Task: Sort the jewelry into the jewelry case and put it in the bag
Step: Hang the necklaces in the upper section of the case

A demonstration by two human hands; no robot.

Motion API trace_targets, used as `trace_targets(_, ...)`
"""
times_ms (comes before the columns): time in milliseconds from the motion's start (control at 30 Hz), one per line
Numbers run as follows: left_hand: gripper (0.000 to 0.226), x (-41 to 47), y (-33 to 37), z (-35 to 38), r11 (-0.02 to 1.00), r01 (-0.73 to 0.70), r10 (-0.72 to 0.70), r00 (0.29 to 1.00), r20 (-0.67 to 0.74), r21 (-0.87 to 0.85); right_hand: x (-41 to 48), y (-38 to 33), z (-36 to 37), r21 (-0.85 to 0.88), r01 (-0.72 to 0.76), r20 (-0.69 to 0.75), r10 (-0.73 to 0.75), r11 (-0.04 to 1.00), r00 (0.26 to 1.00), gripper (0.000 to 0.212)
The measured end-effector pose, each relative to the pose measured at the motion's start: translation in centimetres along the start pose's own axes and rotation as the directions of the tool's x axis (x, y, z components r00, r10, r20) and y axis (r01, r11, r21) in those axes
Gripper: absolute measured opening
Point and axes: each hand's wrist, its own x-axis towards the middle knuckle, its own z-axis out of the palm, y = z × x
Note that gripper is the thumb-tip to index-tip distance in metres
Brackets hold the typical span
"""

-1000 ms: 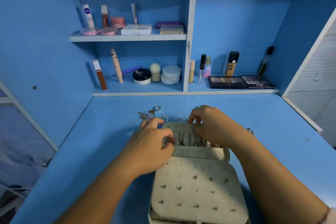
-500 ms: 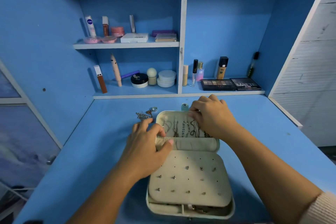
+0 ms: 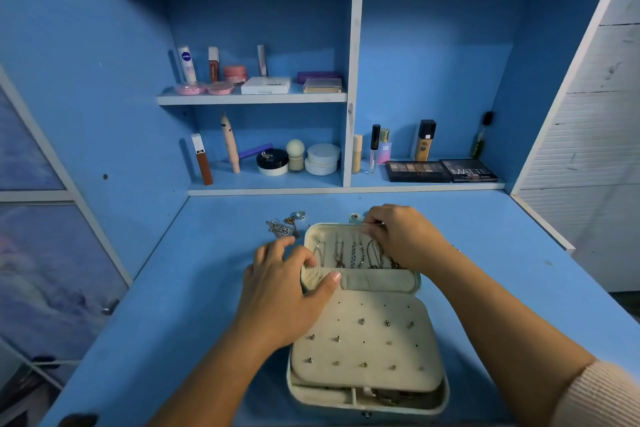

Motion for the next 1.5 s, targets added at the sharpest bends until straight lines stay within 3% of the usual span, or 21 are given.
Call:
trace_targets(200,0.021,0.4,-1.6,-0.3,0.961,0.077,-0.077,0.997,0.009,-0.264,0.5,0.5,0.3,-0.025,-0.033,0.12,0.036,0.999,0.992,0.018)
trace_targets(400,0.025,3.4,-6.4,-1.6,0.996,0.073,-0.074,0.997,-0.008,-0.046,1.8,-0.9,-0.7,-0.217,-0.019,0.258,0.076,0.976,0.963,0.017)
trace_targets(533,0.055,3.8,-7.6,-0.7,0.995,-0.001,-0.008,0.996,0.091,0.097,3.9,-4.1,-1.3,-0.193,0.096,0.219,-0.053,0.976,0.974,0.021)
trace_targets(700,0.091,2.4,-7.1,0.4,0.985,-0.024,0.009,0.996,0.091,0.168,7.3,-7.3,1.1,-0.136,0.222,0.332,-0.167,0.965,0.928,0.021)
trace_targets(1167,0.082,2.2,-7.5,0.6,0.986,-0.056,0.05,0.998,0.045,0.155,11.9,-9.8,6.1,-0.241,0.29,0.416,-0.172,0.926,0.893,0.02)
trace_targets(1333,0.08,2.3,-7.7,0.8,0.984,-0.057,0.052,0.998,0.037,0.171,11.8,-9.6,5.8,-0.148,0.21,0.424,-0.13,0.966,0.896,0.016)
trace_targets(1500,0.083,2.3,-7.6,0.8,0.987,-0.047,0.046,0.999,0.012,0.153,11.8,-9.9,2.3,0.005,0.146,0.327,-0.14,0.989,0.935,0.013)
